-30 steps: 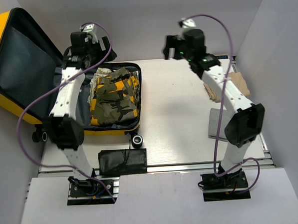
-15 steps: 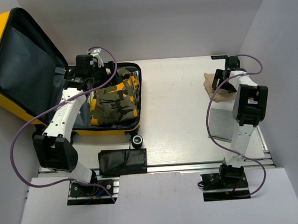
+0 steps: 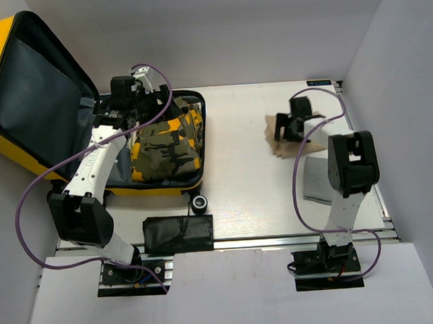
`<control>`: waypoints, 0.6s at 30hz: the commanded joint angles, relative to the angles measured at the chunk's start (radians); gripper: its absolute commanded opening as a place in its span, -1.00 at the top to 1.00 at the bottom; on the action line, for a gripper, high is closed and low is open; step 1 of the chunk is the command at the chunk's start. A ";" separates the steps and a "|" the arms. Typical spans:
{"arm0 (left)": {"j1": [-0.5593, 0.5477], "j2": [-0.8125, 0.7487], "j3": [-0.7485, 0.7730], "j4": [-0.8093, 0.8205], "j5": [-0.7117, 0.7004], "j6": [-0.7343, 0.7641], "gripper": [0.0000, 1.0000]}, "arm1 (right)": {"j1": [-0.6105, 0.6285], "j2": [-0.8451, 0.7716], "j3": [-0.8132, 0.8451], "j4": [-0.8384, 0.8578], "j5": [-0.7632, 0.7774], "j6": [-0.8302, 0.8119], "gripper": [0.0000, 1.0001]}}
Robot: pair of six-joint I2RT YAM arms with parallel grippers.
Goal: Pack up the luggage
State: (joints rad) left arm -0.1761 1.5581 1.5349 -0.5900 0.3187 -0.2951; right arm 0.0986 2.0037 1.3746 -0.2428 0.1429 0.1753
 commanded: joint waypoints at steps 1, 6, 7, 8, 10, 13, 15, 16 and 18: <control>-0.078 0.049 0.022 0.067 0.120 -0.024 -0.96 | 0.206 -0.142 -0.266 -0.064 -0.132 0.241 -0.79; -0.229 0.149 0.048 0.038 0.111 -0.036 -0.96 | 0.320 -0.392 -0.448 0.060 -0.203 0.469 -0.79; -0.264 0.155 0.042 0.038 0.111 -0.042 -0.96 | 0.323 -0.446 -0.441 0.060 -0.177 0.474 -0.79; -0.302 0.161 0.028 0.044 0.112 -0.062 -0.96 | 0.320 -0.468 -0.418 0.048 -0.154 0.478 -0.79; -0.347 0.175 0.011 0.076 0.154 -0.068 -0.96 | 0.317 -0.531 -0.398 0.048 -0.147 0.445 -0.79; -0.434 0.215 0.008 0.044 0.120 -0.079 -0.96 | 0.294 -0.595 -0.371 0.046 -0.069 0.396 -0.79; -0.463 0.240 0.016 0.001 0.054 -0.087 -0.96 | 0.271 -0.611 -0.355 0.033 -0.031 0.327 -0.79; -0.485 0.241 0.014 -0.033 0.033 -0.091 -0.96 | 0.241 -0.611 -0.348 0.022 -0.020 0.302 -0.79; -0.503 0.229 -0.007 -0.036 -0.001 -0.119 -0.96 | 0.216 -0.597 -0.341 0.017 -0.046 0.204 -0.79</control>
State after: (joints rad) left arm -0.6674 1.8126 1.5433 -0.5797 0.3912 -0.3763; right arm 0.3584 1.3975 1.0016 -0.2100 0.0624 0.5095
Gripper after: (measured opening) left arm 0.982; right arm 0.894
